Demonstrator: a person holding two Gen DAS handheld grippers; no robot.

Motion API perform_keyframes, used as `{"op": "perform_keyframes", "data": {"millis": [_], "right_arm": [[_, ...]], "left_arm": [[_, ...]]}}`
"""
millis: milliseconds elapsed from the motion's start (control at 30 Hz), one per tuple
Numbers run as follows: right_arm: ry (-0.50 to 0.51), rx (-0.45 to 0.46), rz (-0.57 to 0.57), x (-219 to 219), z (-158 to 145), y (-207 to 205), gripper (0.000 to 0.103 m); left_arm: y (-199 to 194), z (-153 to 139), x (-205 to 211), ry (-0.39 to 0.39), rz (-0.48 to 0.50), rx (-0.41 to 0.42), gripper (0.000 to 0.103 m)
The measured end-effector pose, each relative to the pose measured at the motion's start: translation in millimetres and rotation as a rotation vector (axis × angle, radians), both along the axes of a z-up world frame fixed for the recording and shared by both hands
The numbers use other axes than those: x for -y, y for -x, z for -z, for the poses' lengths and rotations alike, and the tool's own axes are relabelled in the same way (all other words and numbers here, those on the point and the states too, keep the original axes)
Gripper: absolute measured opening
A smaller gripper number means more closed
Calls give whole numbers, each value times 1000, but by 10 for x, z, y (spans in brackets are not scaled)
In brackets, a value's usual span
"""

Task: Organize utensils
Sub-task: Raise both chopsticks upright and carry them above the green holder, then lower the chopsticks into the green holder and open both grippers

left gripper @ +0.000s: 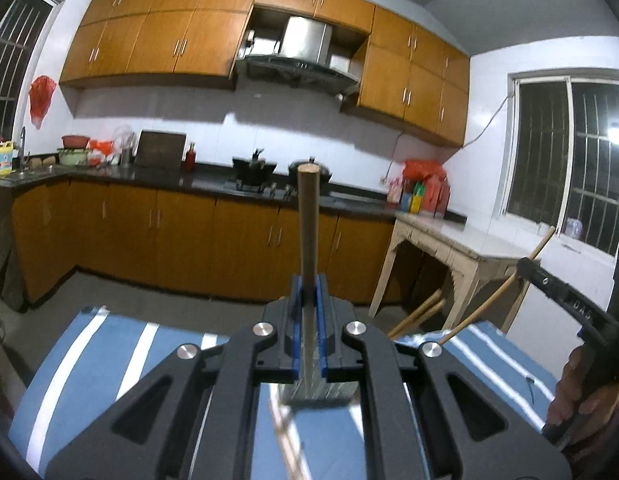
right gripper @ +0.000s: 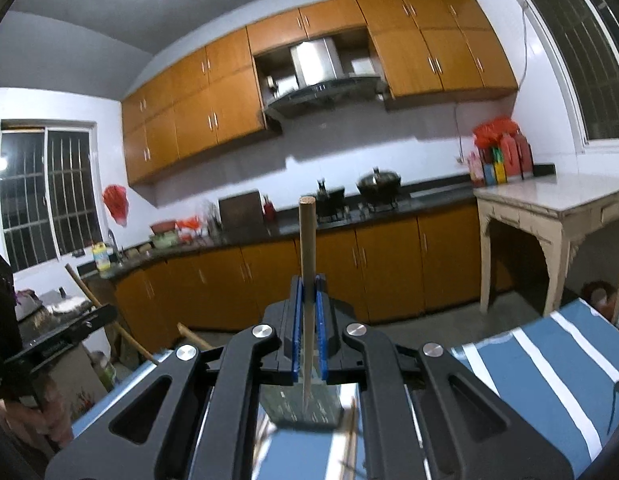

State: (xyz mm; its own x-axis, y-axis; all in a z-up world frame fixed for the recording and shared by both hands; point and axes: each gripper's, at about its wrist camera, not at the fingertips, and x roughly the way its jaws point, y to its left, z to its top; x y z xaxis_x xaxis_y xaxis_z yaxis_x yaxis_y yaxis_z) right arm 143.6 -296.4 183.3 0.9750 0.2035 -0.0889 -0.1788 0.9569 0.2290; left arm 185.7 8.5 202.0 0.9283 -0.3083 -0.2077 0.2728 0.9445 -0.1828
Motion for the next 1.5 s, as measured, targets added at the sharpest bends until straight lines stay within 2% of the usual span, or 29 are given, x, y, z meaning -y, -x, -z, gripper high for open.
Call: {"op": "perform_keyframes", "data": {"millis": [167, 333, 567, 733, 1133, 1200, 1267, 1300, 1500], "right_arm": [[-12, 55, 16, -64, -47, -161, 7], [11, 83, 41, -187, 45, -358, 7], [28, 9, 36, -294, 299, -688, 7], [33, -25, 34, -329, 444, -750, 7], [37, -78, 23, -378, 497, -887, 8], [41, -80, 26, -376, 488, -883, 10], [35, -88, 16, -363, 477, -880, 28], [30, -87, 22, -348, 464, -858, 31], [19, -63, 26, -296, 362, -678, 32]], "left_arm": [[-200, -129, 175, 29, -25, 60, 8], [-471, -81, 275, 45, -64, 85, 8], [-831, 171, 326, 52, -67, 21, 8], [-964, 354, 337, 43, -64, -13, 8], [-1065, 492, 321, 50, -56, -58, 8], [-1070, 495, 306, 57, -54, -70, 8], [-1067, 483, 295, 62, -58, -73, 8], [-1055, 473, 282, 64, -59, -72, 8], [-896, 377, 208, 71, -67, -46, 10]]}}
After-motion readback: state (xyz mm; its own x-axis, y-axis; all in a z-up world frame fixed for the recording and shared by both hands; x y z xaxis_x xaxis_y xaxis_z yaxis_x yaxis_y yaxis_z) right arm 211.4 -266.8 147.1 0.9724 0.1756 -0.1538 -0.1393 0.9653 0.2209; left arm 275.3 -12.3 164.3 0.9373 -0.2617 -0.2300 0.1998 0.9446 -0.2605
